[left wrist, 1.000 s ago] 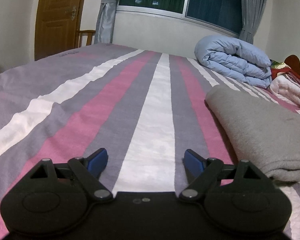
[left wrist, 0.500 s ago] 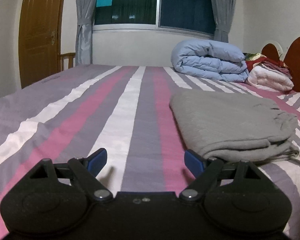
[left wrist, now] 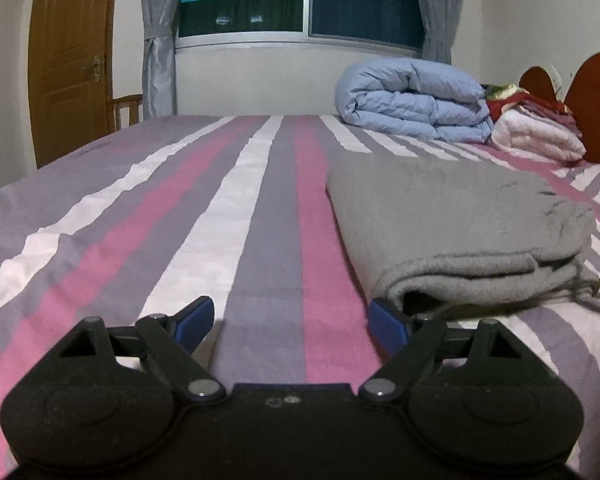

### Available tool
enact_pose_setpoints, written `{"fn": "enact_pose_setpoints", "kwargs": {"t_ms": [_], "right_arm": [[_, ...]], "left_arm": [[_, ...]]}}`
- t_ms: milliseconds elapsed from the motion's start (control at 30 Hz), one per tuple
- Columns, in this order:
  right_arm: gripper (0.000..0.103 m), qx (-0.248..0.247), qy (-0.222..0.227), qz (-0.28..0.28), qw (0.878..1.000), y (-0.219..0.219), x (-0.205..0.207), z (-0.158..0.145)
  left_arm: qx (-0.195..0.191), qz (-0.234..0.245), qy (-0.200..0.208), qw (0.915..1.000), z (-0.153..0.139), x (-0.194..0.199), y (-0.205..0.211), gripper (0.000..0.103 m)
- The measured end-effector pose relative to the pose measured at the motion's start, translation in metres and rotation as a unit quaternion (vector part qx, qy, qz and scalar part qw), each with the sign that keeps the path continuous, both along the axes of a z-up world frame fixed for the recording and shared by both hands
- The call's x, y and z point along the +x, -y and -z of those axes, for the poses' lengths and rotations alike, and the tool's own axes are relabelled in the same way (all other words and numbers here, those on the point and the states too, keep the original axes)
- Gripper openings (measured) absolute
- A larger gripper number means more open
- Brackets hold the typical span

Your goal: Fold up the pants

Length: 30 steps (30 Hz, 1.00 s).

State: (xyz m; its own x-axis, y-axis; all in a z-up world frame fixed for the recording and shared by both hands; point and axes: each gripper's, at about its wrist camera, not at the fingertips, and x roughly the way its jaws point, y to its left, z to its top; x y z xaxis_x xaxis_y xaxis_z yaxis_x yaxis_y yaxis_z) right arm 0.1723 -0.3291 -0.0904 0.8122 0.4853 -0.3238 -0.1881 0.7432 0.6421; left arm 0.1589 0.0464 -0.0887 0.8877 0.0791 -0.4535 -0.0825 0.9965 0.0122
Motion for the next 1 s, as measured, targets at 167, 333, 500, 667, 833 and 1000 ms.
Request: {"fn": "enact_pose_setpoints", "kwargs": {"t_ms": [167, 333, 500, 667, 833, 1000], "right_arm": [[0.080, 0.008, -0.004, 0.005, 1.000, 0.005, 0.000, 0.002], [0.080, 0.002, -0.003, 0.001, 1.000, 0.004, 0.001, 0.001], [0.080, 0.003, -0.007, 0.008, 1.000, 0.008, 0.002, 0.004], [0.080, 0.008, -0.011, 0.010, 1.000, 0.010, 0.005, 0.005], [0.080, -0.004, -0.013, 0.003, 1.000, 0.006, 0.008, 0.006], [0.080, 0.021, -0.024, 0.035, 0.999, 0.025, 0.012, 0.010]], "left_arm": [[0.038, 0.012, -0.016, 0.9991, 0.007, 0.004, 0.014, 0.077], [0.027, 0.011, -0.023, 0.9993, 0.012, 0.015, 0.012, 0.079], [0.016, 0.017, -0.023, 0.9995, 0.005, 0.005, 0.013, 0.077], [0.020, 0.043, -0.009, 0.9988, 0.003, -0.001, 0.023, 0.077], [0.021, 0.018, -0.017, 0.9995, 0.011, 0.022, 0.010, 0.083], [0.010, 0.012, -0.021, 0.9996, 0.005, 0.005, -0.008, 0.083]]}}
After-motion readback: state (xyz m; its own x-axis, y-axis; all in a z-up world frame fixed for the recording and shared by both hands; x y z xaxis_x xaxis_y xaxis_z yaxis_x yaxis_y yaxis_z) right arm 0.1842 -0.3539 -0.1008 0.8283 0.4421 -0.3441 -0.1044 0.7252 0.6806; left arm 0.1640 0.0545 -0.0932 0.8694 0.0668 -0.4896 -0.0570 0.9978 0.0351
